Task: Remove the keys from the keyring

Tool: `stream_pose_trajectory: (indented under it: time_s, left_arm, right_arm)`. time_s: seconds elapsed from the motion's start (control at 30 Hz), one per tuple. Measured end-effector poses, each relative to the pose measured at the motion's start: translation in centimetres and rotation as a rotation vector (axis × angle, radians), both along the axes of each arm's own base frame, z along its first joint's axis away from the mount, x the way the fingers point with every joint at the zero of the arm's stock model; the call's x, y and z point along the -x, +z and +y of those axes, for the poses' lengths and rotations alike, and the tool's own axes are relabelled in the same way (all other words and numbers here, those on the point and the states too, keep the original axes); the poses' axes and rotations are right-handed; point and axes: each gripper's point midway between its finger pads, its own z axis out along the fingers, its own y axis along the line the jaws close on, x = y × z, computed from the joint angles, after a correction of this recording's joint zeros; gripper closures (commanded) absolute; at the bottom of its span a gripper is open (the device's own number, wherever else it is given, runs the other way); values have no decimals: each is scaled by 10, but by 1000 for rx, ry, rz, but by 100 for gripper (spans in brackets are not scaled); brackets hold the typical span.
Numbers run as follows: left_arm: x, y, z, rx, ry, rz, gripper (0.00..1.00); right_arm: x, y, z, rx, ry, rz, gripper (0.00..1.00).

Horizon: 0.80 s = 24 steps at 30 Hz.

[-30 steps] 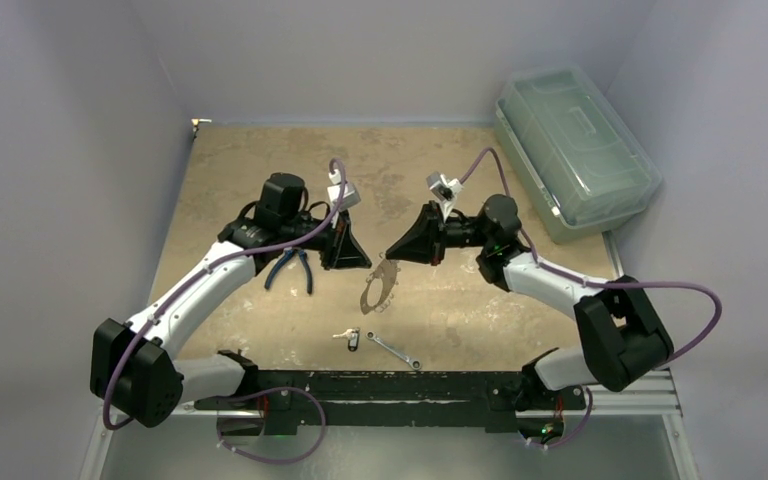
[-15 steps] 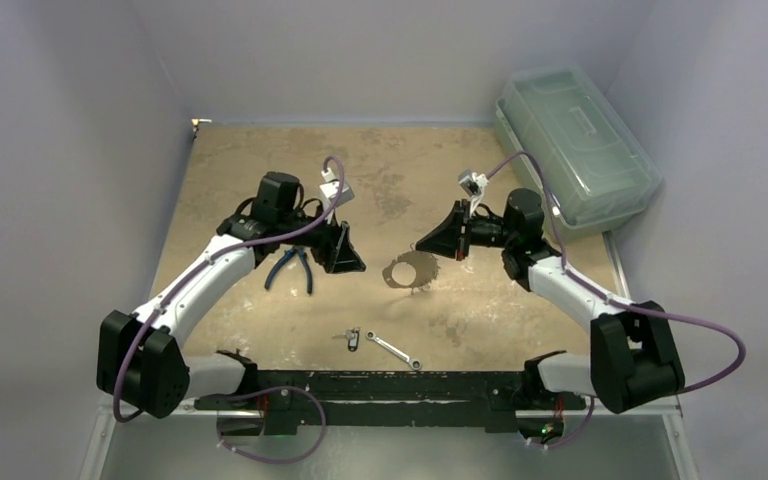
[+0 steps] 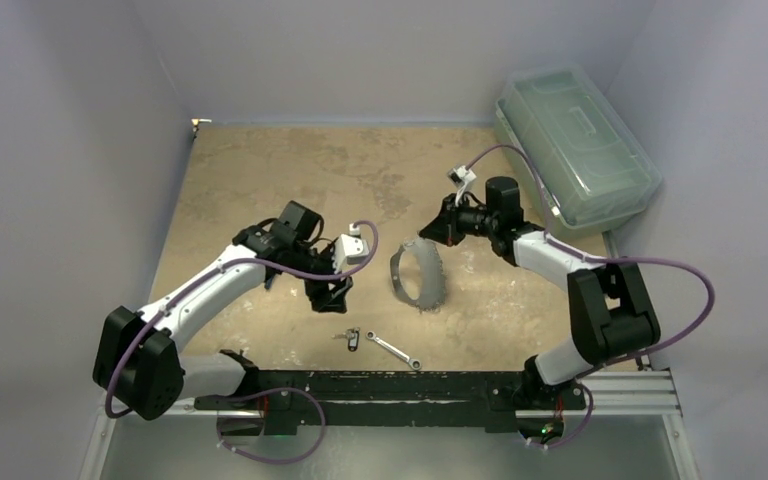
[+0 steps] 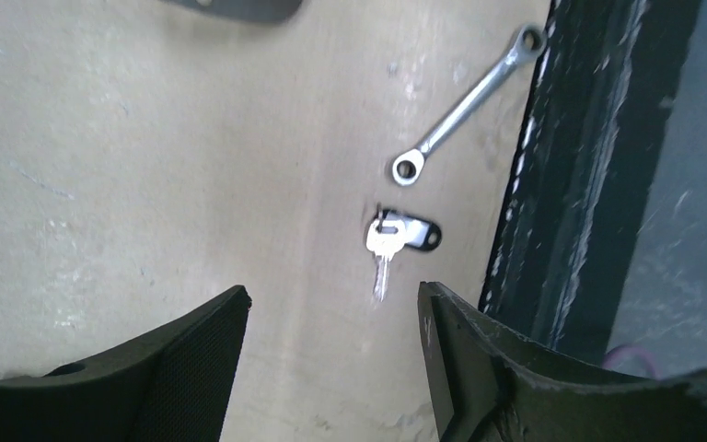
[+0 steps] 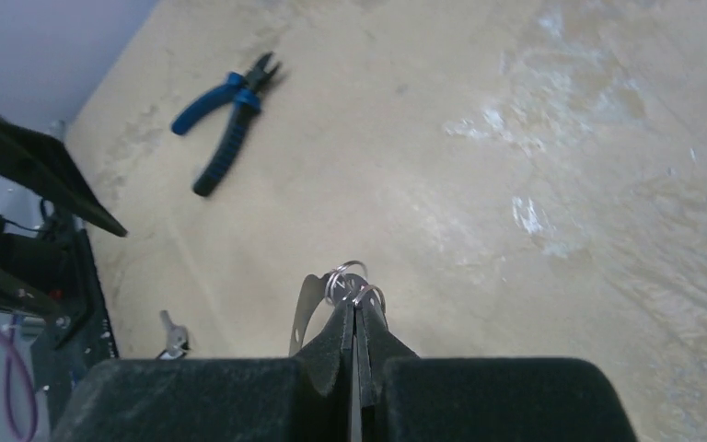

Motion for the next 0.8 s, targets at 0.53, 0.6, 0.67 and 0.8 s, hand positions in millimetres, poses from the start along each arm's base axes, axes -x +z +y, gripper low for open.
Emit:
stream_pose_trajectory:
  time_s: [0.53, 0.6, 0.67, 0.8]
  left_arm:
    - [27, -71, 0, -231, -311, -119, 51]
    - [31, -76, -6, -237, -328, -109, 52]
    - [33, -80, -10, -238, -333, -101, 55]
    - [37, -86, -15, -237, -335, -91, 60]
  right_arm:
    - [-5, -54, -10, 108, -41, 105, 100]
    - [-6, -53, -10, 108, -42, 103, 100]
    - [-7, -54, -9, 107, -41, 104, 100]
    - [-7, -55, -9, 109, -41, 109, 100]
